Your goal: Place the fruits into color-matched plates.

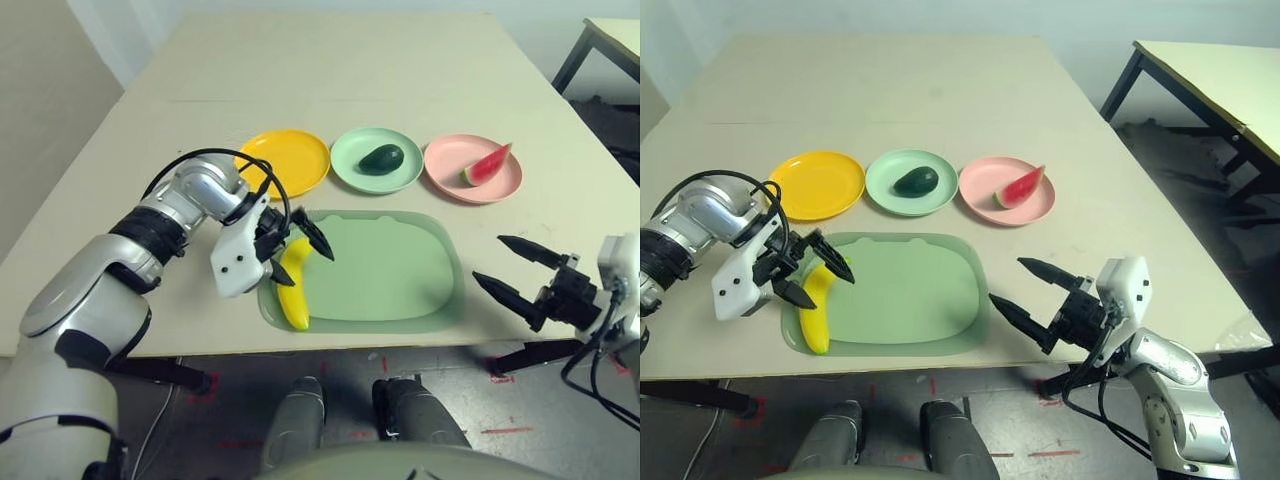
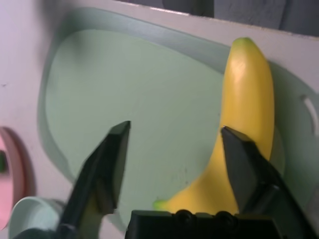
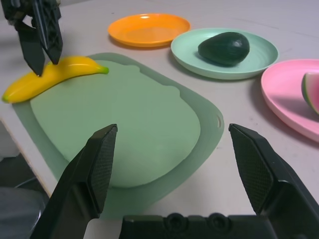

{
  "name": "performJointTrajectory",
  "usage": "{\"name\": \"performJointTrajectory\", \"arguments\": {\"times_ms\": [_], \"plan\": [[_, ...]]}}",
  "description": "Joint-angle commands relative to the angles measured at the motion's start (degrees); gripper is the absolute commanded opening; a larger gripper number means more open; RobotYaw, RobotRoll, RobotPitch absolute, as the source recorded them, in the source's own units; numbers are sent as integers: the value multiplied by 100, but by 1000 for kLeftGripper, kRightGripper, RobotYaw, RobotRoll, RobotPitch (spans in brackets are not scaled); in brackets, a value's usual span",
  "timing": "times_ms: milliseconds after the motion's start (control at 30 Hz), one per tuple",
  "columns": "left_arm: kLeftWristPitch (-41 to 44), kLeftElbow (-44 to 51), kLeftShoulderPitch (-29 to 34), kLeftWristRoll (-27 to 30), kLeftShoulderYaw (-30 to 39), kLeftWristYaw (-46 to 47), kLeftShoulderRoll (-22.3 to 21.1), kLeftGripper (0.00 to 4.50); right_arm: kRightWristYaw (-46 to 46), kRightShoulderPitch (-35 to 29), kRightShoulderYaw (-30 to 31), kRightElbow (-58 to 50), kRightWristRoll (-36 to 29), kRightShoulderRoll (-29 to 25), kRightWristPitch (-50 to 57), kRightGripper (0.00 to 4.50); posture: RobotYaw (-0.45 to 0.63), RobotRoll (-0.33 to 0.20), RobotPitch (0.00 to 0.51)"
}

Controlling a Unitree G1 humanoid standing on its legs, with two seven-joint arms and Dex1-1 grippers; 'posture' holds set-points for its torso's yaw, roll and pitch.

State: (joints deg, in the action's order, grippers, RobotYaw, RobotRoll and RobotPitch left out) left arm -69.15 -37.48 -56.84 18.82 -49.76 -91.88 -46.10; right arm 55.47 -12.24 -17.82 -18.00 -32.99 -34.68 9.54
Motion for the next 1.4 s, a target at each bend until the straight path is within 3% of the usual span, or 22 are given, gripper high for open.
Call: {"name": "performJointTrajectory", "arguments": {"times_ms": [33, 167, 200, 300, 533, 600, 633, 800, 900, 1400], "plan": [[9, -7, 117, -191, -169, -62, -45, 2292, -61, -145, -134, -162, -67, -80, 64, 4500, -86, 0, 98], [-32, -170, 49, -223, -29, -62, 44, 921, -41, -334, -128, -259, -56, -87, 50, 4500, -89, 0, 100], [-24, -233, 9, -221, 38, -62, 75, 929, -30, -376, -118, -279, -51, -89, 50, 4500, -89, 0, 100], [-85, -434, -143, -244, 196, -62, 140, 1359, -19, -437, -92, -305, -45, -86, 43, 4500, -89, 0, 100], [-259, -841, -622, -332, 370, -62, 119, 3647, 1, -455, -41, -271, -43, -74, 51, 4500, -80, 0, 93], [-330, -726, -748, -324, 91, -62, -66, 4335, 20, -439, -35, -244, -34, -71, 25, 4500, -82, 0, 92], [-407, -644, -818, -335, -119, -62, -189, 4464, 52, -434, -21, -217, -6, -75, -19, 4500, -81, 0, 90], [-825, -453, -1030, -449, -1040, -62, -577, 4464, 217, -435, 64, -103, 150, -90, -219, 4500, -86, 0, 84], [-941, -379, -992, -428, -1321, -62, -569, 4464, 219, -465, 97, -103, 186, -65, -275, 4500, -93, 0, 81], [-936, -923, -547, -876, -840, 14, 175, 4464, 270, -976, 83, -379, 231, -97, -479, 4500, -129, 0, 77]]}}
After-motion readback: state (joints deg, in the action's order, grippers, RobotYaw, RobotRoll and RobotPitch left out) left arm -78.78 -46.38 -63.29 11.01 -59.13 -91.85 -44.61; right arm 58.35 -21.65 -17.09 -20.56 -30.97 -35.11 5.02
